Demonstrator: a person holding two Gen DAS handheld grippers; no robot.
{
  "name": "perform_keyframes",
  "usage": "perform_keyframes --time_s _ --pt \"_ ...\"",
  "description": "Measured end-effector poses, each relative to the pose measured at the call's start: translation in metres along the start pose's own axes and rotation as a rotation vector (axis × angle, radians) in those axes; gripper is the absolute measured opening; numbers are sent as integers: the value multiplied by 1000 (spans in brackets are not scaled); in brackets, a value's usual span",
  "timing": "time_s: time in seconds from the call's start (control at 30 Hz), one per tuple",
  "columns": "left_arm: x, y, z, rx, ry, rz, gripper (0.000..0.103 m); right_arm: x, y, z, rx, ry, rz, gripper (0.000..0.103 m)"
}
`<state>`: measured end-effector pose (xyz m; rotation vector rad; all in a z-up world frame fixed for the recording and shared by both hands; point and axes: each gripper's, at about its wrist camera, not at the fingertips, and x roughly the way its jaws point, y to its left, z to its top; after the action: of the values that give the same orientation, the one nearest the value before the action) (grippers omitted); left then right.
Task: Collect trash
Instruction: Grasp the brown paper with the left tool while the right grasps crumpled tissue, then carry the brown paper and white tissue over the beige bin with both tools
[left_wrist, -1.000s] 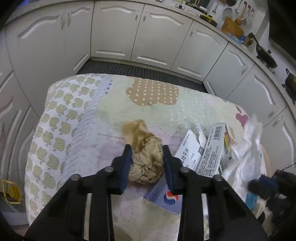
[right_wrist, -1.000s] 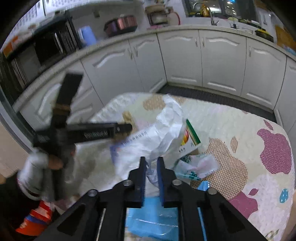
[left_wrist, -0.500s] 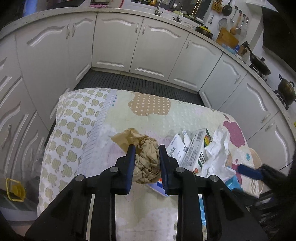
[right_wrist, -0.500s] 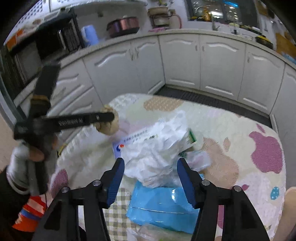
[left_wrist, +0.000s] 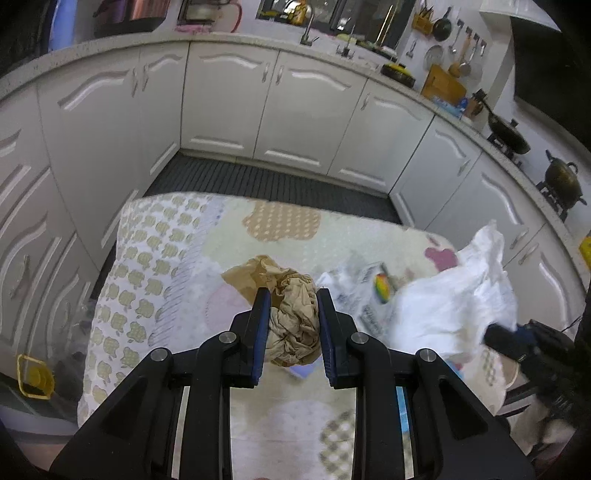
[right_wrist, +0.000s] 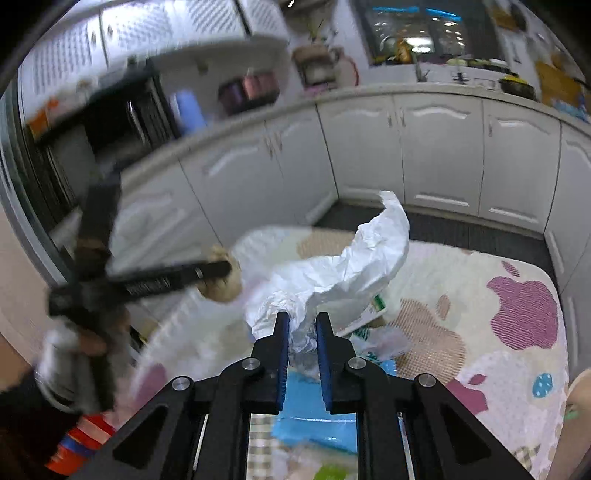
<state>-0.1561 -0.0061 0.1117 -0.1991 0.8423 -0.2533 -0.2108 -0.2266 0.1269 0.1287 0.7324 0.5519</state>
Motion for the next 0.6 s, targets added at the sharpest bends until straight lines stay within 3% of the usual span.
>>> perform_keyframes --time_s 0.17,0.6 --pt "-14 -32 3 39 -28 -42 23 -37 -14 1 56 -70 8 13" --pt "-11 -146 -7 204 -17 -166 23 -122 -66 -24 135 -172 -141 13"
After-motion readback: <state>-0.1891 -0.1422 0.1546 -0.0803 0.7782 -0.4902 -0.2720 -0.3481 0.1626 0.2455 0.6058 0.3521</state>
